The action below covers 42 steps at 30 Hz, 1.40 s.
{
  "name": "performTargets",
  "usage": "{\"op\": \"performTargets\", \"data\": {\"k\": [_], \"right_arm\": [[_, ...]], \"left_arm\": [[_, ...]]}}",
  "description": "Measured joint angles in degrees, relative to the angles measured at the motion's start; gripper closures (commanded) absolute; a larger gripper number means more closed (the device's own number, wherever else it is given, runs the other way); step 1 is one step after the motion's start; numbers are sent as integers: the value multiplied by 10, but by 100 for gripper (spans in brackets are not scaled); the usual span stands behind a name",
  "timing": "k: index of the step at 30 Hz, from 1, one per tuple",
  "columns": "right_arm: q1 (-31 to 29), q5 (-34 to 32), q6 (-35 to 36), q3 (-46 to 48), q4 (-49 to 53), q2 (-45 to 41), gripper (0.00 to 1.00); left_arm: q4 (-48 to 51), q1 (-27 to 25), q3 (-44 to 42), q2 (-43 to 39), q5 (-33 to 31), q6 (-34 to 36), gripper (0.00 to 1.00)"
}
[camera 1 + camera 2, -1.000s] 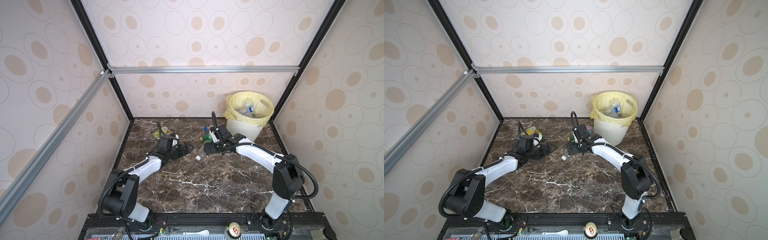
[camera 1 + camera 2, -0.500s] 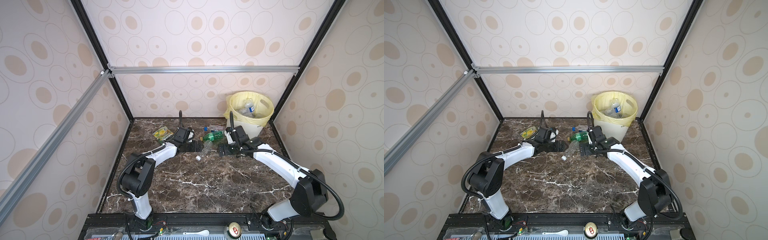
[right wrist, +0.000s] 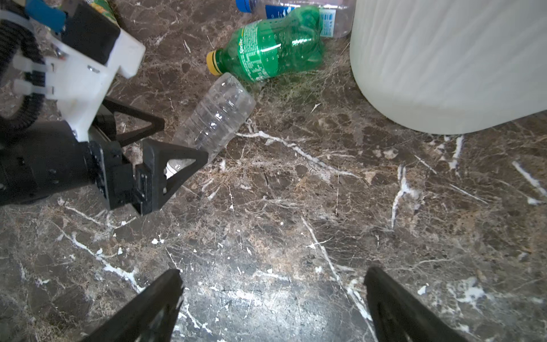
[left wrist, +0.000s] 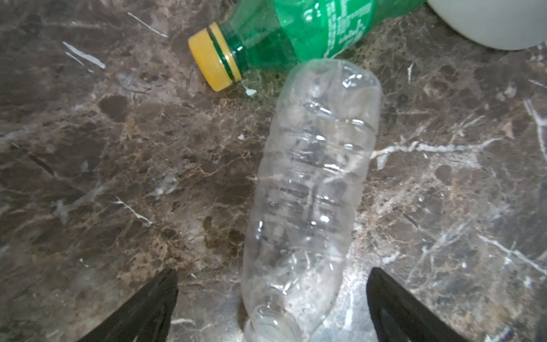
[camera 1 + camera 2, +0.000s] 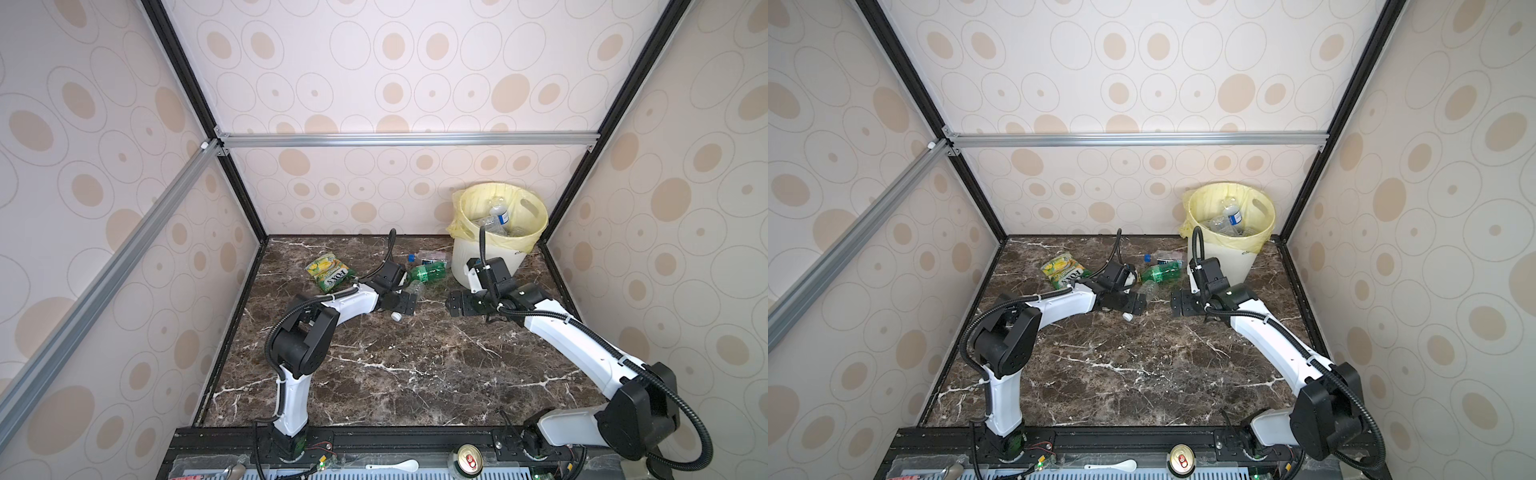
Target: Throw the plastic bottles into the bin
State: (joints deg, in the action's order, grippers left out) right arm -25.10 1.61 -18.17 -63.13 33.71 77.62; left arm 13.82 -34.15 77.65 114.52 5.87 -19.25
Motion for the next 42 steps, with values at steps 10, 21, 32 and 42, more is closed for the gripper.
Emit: {"op": "performTargets", "data": {"k": [10,21,32,42], "right_arm": [[2,14,-2,4,-5,0,0],[2,21,-11,4,-7,0,0],[2,30,-24,4,-7,0,0],[2,49,-79,4,-31,-1,0]], "left_arm": [[-16,-11,5,16,-14,21,21],[-45,-16,-4,19,-9,26,38],[-67,-16,-20,20,-3,26,56],[-105,-16,-99,-59,86,-4,54]]}}
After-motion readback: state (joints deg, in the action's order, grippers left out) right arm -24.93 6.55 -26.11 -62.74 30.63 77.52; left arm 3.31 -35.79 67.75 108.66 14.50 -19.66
